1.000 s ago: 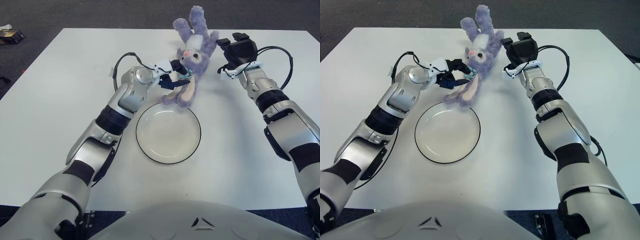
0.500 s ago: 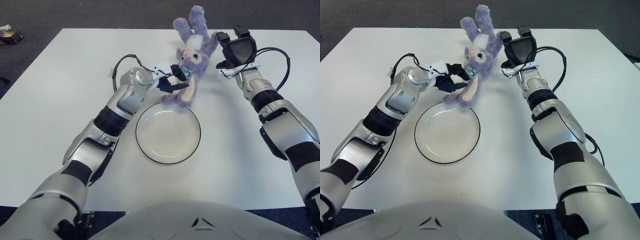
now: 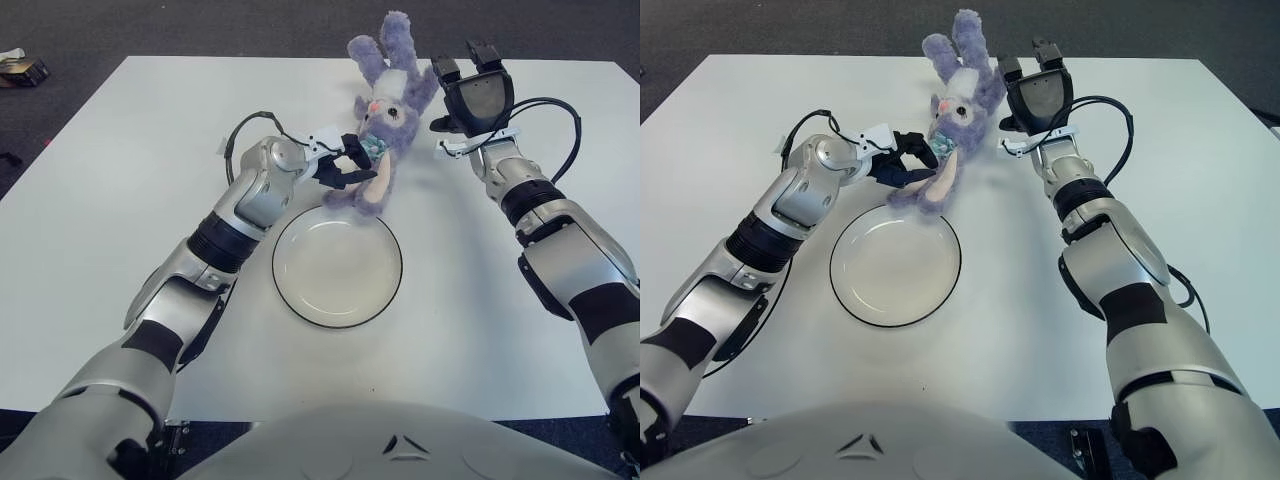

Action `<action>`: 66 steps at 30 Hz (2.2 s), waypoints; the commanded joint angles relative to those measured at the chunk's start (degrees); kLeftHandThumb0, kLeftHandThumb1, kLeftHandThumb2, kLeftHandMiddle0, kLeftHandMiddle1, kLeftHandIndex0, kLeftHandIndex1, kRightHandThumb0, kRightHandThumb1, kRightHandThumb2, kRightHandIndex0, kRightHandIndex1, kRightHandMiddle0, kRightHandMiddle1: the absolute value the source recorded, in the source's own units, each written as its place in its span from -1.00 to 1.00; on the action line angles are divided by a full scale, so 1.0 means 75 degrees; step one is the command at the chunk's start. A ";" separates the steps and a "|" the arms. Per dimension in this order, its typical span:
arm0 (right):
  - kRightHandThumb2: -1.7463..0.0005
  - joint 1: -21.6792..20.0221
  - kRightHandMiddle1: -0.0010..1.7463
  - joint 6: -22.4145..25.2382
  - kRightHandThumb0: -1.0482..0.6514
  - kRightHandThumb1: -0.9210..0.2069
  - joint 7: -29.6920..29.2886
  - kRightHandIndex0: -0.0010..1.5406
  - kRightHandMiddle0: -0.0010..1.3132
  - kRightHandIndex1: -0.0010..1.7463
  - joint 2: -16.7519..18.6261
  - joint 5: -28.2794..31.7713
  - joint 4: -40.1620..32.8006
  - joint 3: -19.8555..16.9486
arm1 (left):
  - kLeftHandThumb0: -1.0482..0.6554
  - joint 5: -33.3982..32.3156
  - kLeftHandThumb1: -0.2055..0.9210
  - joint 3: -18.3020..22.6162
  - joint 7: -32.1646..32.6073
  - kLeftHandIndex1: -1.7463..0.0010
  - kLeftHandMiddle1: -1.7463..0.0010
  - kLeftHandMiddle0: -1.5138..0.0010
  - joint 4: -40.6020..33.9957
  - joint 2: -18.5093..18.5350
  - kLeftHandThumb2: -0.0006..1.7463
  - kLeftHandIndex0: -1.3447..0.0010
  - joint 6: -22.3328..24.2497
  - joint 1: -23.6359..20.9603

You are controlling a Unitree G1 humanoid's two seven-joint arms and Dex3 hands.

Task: Put the doll into the plate.

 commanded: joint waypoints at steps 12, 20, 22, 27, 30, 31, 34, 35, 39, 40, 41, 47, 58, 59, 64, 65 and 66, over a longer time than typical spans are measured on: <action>1.00 -0.0296 -0.94 -0.0200 -0.39 -0.76 0.0298 -0.50 -0.24 -0.99 0.0025 -0.0093 0.0155 0.0260 | -0.61 -0.0068 1.00 -0.0067 -0.0055 -0.36 -0.49 0.51 0.0148 0.0026 -0.44 0.61 -0.0319 -0.0005; 1.00 -0.0428 -0.94 -0.0522 -0.35 -0.76 0.1153 -0.47 -0.22 -0.99 0.0098 -0.0027 0.0286 0.0289 | -0.60 -0.0129 1.00 -0.0089 -0.0113 -0.37 -0.50 0.49 -0.0024 0.0000 -0.45 0.59 -0.0173 0.0024; 1.00 -0.0442 -0.94 -0.0544 -0.33 -0.76 0.1257 -0.46 -0.21 -0.98 0.0122 -0.0040 0.0330 0.0304 | -0.60 -0.0142 1.00 -0.0103 -0.0117 -0.37 -0.50 0.48 -0.0080 -0.0006 -0.46 0.59 -0.0112 0.0027; 1.00 -0.0461 -0.94 -0.0539 -0.32 -0.76 0.1390 -0.43 -0.20 -0.98 0.0182 -0.0056 0.0426 0.0330 | -0.59 -0.0202 1.00 -0.0093 -0.0119 -0.39 -0.52 0.48 -0.0148 -0.0036 -0.47 0.59 0.0009 0.0028; 1.00 -0.0460 -0.95 -0.0544 -0.31 -0.76 0.1498 -0.43 -0.20 -0.98 0.0214 -0.0051 0.0475 0.0341 | -0.58 -0.0270 1.00 -0.0062 -0.0125 -0.40 -0.53 0.48 -0.0195 -0.0060 -0.48 0.59 0.0084 0.0039; 1.00 -0.0459 -0.95 -0.0553 -0.31 -0.76 0.1563 -0.43 -0.20 -0.98 0.0219 -0.0046 0.0487 0.0343 | -0.58 -0.0291 1.00 -0.0057 -0.0132 -0.40 -0.53 0.48 -0.0216 -0.0063 -0.48 0.59 0.0104 0.0042; 1.00 -0.0454 -0.95 -0.0583 -0.31 -0.76 0.1757 -0.42 -0.20 -0.99 0.0238 -0.0022 0.0521 0.0343 | -0.57 -0.0353 1.00 -0.0043 -0.0159 -0.41 -0.54 0.47 -0.0303 -0.0062 -0.49 0.59 0.0165 0.0056; 1.00 -0.0451 -0.95 -0.0593 -0.31 -0.76 0.1816 -0.42 -0.20 -0.99 0.0246 -0.0013 0.0532 0.0339 | -0.57 -0.0375 1.00 -0.0036 -0.0170 -0.41 -0.55 0.47 -0.0339 -0.0059 -0.50 0.60 0.0186 0.0062; 1.00 -0.0450 -0.96 -0.0728 -0.31 -0.76 0.2135 -0.41 -0.20 -0.99 0.0260 0.0103 0.0558 0.0254 | -0.56 -0.0495 1.00 -0.0003 -0.0213 -0.45 -0.57 0.48 -0.0505 -0.0022 -0.51 0.61 0.0266 0.0088; 1.00 -0.0451 -0.96 -0.0769 -0.31 -0.76 0.2255 -0.41 -0.20 -0.98 0.0264 0.0150 0.0565 0.0223 | -0.55 -0.0538 1.00 0.0012 -0.0231 -0.46 -0.57 0.48 -0.0567 -0.0005 -0.51 0.61 0.0285 0.0101; 1.00 -0.0452 -0.96 -0.0791 -0.31 -0.76 0.2328 -0.40 -0.20 -0.98 0.0266 0.0179 0.0568 0.0206 | -0.55 -0.0567 1.00 0.0019 -0.0240 -0.48 -0.58 0.48 -0.0606 0.0008 -0.52 0.62 0.0299 0.0110; 1.00 -0.0452 -0.95 -0.0823 -0.31 -0.77 0.2590 -0.36 -0.16 -0.98 0.0260 0.0239 0.0578 0.0210 | -0.53 -0.0748 1.00 0.0084 -0.0270 -0.57 -0.62 0.50 -0.0764 0.0043 -0.54 0.65 0.0342 0.0166; 0.99 -0.0423 -0.88 -0.0761 -0.13 -0.86 0.2801 -0.08 0.08 -0.92 0.0265 0.0223 0.0601 0.0254 | -0.49 -0.1210 1.00 0.0264 -0.0333 -0.68 -0.67 0.52 -0.1180 0.0080 -0.59 0.69 0.0560 0.0339; 0.99 -0.0421 -0.88 -0.0755 -0.12 -0.87 0.2809 -0.05 0.09 -0.91 0.0265 0.0221 0.0601 0.0255 | -0.48 -0.1249 1.00 0.0271 -0.0334 -0.68 -0.67 0.52 -0.1204 0.0090 -0.60 0.69 0.0571 0.0345; 0.92 -0.0400 -0.82 -0.0700 0.21 -0.94 0.2857 -0.10 0.20 -0.27 0.0265 0.0174 0.0628 0.0301 | -0.45 -0.1432 1.00 0.0298 -0.0382 -0.68 -0.68 0.52 -0.1303 0.0151 -0.63 0.69 0.0575 0.0361; 0.90 -0.0389 -0.78 -0.0663 0.30 -0.95 0.2861 -0.13 0.19 -0.10 0.0266 0.0138 0.0643 0.0337 | -0.44 -0.1478 1.00 0.0307 -0.0398 -0.68 -0.68 0.52 -0.1318 0.0161 -0.64 0.69 0.0573 0.0363; 0.86 -0.0383 -0.39 -0.0639 0.27 -0.97 0.2862 -0.20 0.06 0.17 0.0265 0.0116 0.0652 0.0362 | -0.43 -0.1510 1.00 0.0308 -0.0400 -0.68 -0.68 0.52 -0.1324 0.0169 -0.64 0.69 0.0575 0.0359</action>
